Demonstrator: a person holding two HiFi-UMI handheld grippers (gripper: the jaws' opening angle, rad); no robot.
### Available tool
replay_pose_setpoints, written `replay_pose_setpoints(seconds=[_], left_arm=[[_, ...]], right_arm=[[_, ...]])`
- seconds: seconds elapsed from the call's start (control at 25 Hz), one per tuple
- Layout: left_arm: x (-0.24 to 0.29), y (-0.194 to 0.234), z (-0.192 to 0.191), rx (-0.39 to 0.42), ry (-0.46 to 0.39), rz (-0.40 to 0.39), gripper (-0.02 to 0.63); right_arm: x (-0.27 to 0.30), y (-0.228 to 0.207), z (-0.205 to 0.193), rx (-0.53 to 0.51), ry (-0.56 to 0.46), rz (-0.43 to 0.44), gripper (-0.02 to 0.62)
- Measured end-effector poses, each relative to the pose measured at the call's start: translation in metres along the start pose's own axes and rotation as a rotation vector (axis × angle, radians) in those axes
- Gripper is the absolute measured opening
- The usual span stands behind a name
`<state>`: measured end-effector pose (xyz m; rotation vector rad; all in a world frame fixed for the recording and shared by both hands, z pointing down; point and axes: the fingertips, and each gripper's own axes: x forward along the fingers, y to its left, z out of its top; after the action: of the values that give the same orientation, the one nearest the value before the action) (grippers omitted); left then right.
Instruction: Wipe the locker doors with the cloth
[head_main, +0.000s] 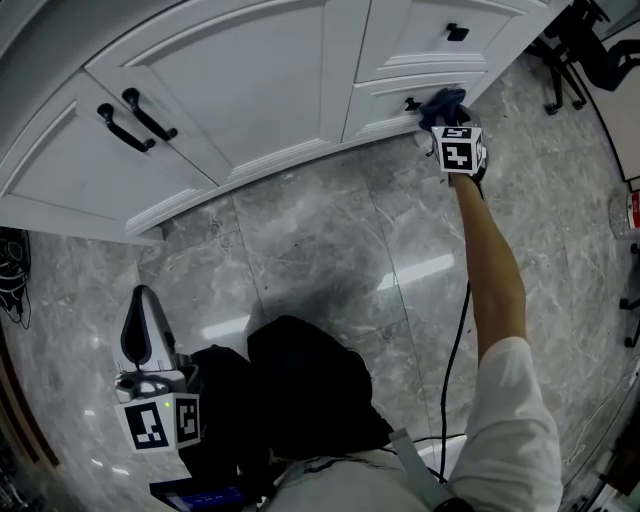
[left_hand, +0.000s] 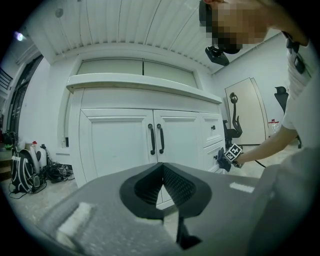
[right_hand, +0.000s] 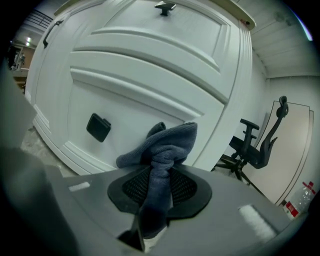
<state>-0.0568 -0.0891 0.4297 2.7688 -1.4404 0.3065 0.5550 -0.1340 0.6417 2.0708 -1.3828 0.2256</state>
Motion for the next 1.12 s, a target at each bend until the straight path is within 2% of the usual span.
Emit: replay_pose_setpoints(seconds=[0.28,0.6,0.96,1.12], left_arm=[[-0.001,0.007,-0.004,0.000,0.012,0.011,0.003],[0.001,0.006,-0.008,-0.008,0.010,0.001,0.003],[-0.002,0.005,-0.009,-0.023,-0.001,-0.014,0.003],[-0.002,0.004,-0.010,-0.029,-0.004,-0.024,0.003]], right_arm=[[0.012,0.027,-0.028,0.038,0.028,0.020,0.086],[-0.002,0.085,-0.011,0.040,-0.036,0.098,0.085],[-0.012,0.127,0.001,0.108,-0.061,0.138,0.084],[-0.019,0.145,0.010,0.107,-0.075,0.156,0.084]])
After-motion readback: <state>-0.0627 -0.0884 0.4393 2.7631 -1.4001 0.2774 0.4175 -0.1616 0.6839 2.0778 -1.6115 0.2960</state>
